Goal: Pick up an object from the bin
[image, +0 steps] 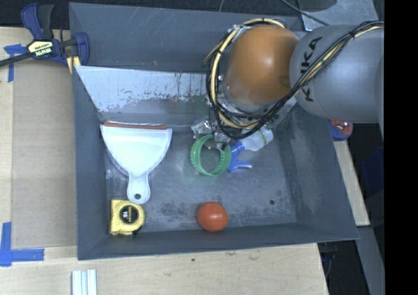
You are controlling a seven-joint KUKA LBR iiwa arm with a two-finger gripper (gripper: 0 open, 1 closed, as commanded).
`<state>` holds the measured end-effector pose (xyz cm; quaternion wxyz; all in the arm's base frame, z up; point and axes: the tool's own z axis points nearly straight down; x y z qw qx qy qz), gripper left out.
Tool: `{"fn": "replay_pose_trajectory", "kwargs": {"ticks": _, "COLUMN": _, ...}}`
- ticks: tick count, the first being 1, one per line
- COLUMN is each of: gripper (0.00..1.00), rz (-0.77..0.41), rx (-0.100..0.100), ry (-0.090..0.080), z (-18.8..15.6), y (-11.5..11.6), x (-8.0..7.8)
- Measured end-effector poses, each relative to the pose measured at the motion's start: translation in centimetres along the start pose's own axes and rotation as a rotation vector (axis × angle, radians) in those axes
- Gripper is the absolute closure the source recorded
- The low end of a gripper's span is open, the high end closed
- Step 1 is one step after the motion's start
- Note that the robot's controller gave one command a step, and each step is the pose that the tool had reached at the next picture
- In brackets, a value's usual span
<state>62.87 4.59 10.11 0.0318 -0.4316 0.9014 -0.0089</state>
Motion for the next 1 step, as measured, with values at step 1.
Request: {"fn": "replay_pose_trajectory", "kwargs": {"ticks": 1, "gripper": 1.00, "rz": -0.158, "rx": 0.000, "ry": -0.003, "z": 2.99, "y": 4.54, "x": -1.46}}
